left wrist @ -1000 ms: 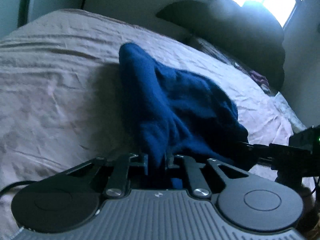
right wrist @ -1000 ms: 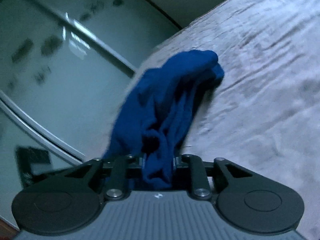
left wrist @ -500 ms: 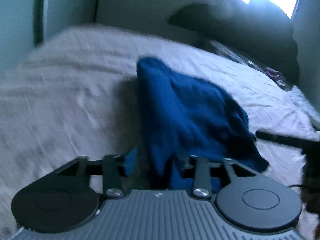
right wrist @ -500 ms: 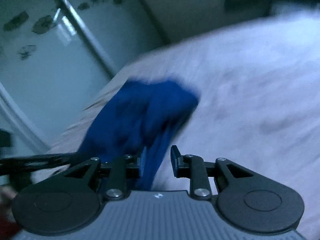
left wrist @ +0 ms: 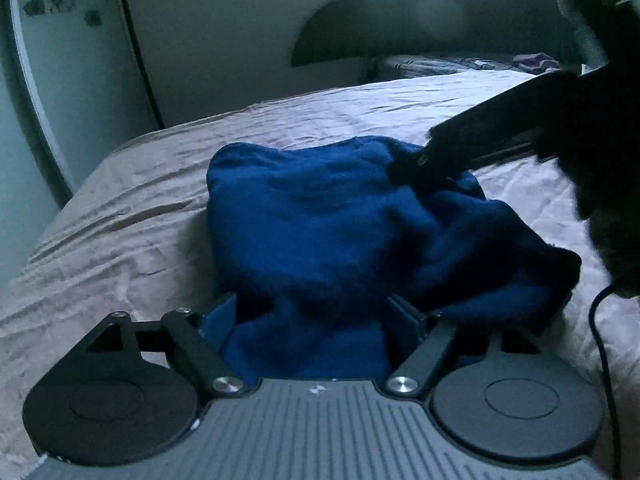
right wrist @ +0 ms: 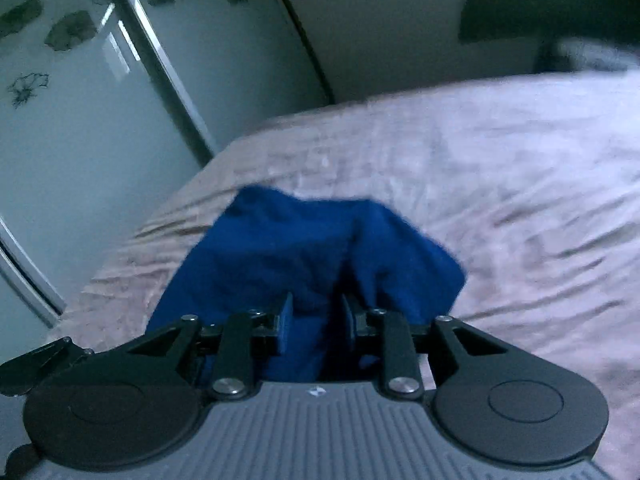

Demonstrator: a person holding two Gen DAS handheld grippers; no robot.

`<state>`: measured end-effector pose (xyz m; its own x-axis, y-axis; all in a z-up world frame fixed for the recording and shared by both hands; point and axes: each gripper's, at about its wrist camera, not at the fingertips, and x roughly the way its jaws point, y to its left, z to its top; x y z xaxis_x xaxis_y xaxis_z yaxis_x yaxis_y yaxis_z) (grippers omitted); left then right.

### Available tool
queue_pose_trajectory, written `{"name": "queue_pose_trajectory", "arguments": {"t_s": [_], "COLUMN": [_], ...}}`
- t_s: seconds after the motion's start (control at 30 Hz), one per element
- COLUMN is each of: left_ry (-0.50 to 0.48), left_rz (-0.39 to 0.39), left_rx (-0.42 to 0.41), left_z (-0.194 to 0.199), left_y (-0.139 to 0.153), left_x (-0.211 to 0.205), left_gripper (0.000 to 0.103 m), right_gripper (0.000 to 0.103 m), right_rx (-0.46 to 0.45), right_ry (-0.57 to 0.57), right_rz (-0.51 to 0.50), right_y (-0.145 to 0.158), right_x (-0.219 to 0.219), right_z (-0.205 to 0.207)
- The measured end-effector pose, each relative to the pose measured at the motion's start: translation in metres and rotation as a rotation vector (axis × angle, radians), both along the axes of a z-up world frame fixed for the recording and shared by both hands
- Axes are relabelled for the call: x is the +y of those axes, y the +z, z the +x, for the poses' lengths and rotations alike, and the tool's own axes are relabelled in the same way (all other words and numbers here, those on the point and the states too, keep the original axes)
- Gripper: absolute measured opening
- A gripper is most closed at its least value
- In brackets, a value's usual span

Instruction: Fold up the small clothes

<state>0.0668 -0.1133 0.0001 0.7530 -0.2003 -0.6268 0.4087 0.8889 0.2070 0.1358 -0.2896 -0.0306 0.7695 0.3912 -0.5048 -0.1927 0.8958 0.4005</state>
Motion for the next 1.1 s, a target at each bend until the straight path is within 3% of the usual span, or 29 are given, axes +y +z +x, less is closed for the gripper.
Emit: {"name": "queue_pose_trajectory", "arguments": {"t_s": [0.13,0.33,0.57,0.67,0.73,0.97,1.1], "left_ry": [0.031,0.137,0.204,0.219,0.222,0.233,0.234], "left_rz": [-0.031,-0.084,-0.108,-0.114,-0.119,-0.122,-0.123], "left_rx": [0.015,0.044,0.037,0.042,0.049,0.054,0.059], "left_z": [-0.002,-0.010,-0.020,-0.022,-0.024,-0.030,-0.031], "left_y": [0.001,-0.004,-0.001,-0.001,-0.001,0.001,0.000], "left_x": [0.007,0.014,0.023,0.026,0.028,0.032,0.033], "left_gripper": [0.086,0.093,0.095,0.096,0.096,0.096,0.097], "right_gripper": [0.028,0.028,0.029,0.039,0.039,0.040,0.045], "right_rx": [-0.060,-0.018,-0.072,-0.042,-0.006,-0.042,-0.009], "right_ry": [0.033,0.060,0.006,0.010,0.000,-0.032,-0.017], "right_rz": [-0.059,-0.238,-0.188,-0.205,-0.204,-0.181,-0.202], "right_y": [0.014,-0.012,-0.001,-0.011,-0.019,-0.008,-0.017], "right_x": [0.006,0.024,0.025,0.027,0.025,0.022,0.026], "right_z": [-0.041,-0.056,-0.077,-0.081,-0.079,-0.099,-0.100]}}
